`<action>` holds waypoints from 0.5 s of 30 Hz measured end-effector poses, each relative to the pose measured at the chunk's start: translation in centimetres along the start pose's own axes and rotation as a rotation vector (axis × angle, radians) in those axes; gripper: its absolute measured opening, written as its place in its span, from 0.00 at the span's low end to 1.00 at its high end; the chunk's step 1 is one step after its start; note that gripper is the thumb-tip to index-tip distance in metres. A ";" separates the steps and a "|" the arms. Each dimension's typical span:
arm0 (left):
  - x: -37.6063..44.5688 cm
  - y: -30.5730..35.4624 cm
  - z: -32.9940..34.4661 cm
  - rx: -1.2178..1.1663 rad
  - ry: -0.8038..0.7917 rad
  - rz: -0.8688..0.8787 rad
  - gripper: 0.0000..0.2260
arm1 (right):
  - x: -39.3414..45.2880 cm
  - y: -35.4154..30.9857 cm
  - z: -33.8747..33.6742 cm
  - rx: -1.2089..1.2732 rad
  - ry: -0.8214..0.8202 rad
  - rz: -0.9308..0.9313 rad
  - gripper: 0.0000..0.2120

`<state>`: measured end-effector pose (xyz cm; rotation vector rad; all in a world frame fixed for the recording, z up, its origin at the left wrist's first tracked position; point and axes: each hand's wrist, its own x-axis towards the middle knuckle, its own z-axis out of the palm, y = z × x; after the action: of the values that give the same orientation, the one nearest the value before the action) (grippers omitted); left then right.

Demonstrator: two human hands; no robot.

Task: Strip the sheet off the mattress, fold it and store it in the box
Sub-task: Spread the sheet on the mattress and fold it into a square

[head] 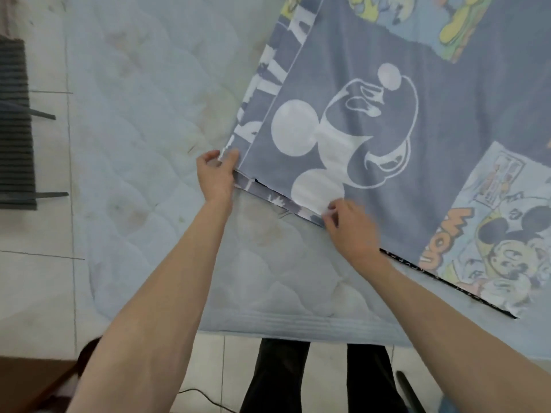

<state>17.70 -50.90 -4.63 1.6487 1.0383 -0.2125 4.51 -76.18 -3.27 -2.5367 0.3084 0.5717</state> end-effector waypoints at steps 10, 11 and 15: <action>0.9 -2.9 -4.4 0.121 -0.090 0.101 0.06 | 0.7 -5.6 1.4 -0.591 -0.255 -0.293 0.06; 1.0 -3.2 -4.6 0.126 -0.088 0.094 0.06 | 0.5 -5.6 1.3 -0.623 -0.261 -0.308 0.07; 1.5 -3.2 -5.1 0.267 -0.089 0.117 0.04 | 0.4 -5.9 1.2 -0.662 -0.259 -0.319 0.04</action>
<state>14.46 -45.76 -5.96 1.9160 0.8718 -0.3557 6.35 -70.64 -1.75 -2.9836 -0.4473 0.9821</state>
